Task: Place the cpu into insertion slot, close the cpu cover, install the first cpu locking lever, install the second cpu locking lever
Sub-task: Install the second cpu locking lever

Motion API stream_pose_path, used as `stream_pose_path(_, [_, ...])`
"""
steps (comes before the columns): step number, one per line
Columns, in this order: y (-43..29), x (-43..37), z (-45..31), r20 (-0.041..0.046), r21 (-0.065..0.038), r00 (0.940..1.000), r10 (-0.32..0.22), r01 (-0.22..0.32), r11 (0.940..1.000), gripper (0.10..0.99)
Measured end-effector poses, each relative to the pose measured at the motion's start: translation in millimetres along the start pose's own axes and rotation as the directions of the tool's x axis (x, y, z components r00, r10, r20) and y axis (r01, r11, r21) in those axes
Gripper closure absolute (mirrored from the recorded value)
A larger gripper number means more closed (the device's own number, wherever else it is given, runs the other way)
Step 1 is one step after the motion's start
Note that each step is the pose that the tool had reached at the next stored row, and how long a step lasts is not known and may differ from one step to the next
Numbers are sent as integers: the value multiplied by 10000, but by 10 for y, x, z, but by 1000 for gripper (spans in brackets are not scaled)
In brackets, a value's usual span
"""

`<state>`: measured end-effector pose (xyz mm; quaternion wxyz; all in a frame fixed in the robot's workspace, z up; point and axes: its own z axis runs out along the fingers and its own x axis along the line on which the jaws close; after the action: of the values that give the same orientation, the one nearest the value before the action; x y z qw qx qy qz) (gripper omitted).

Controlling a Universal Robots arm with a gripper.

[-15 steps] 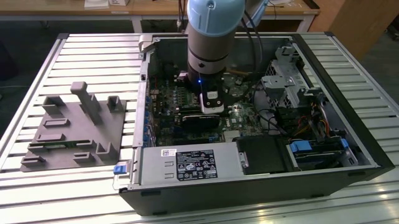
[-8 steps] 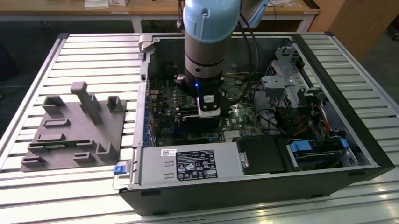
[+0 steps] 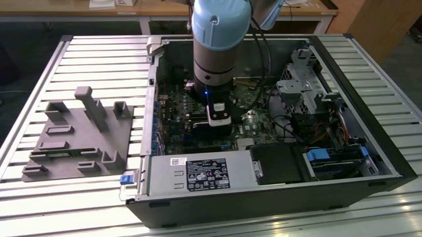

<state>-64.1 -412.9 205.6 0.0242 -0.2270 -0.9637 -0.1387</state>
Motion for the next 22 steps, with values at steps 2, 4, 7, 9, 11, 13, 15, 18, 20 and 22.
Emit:
stream_pose_path(2, [-4, 1, 15, -36, -48, 10000, -36, 36, 10000, 980])
stream_pose_path(4, [-6, 3, 26, -70, -96, 10000, -70, 69, 9999, 980])
stream_pose_path(7, [-10, 13, 42, -103, -137, 9999, -107, 106, 9999, 980])
stream_pose_path(9, [-18, 27, 52, -114, -149, 9999, -123, 121, 9998, 980])
stream_pose_path(11, [-25, 41, 61, -120, -158, 9998, -134, 132, 9998, 980])
stream_pose_path(13, [-27, 50, 72, -123, -155, 9998, -144, 142, 9998, 980])
stream_pose_path(15, [-30, 57, 84, -128, -159, 9998, -152, 150, 9998, 980])
stream_pose_path(18, [-34, 60, 96, -137, -168, 9998, -165, 163, 9997, 980])
stream_pose_path(20, [-35, 60, 103, -146, -178, 9997, -174, 172, 9997, 980])
stream_pose_path(22, [-32, 61, 108, -152, -182, 9997, -185, 182, 9997, 980])
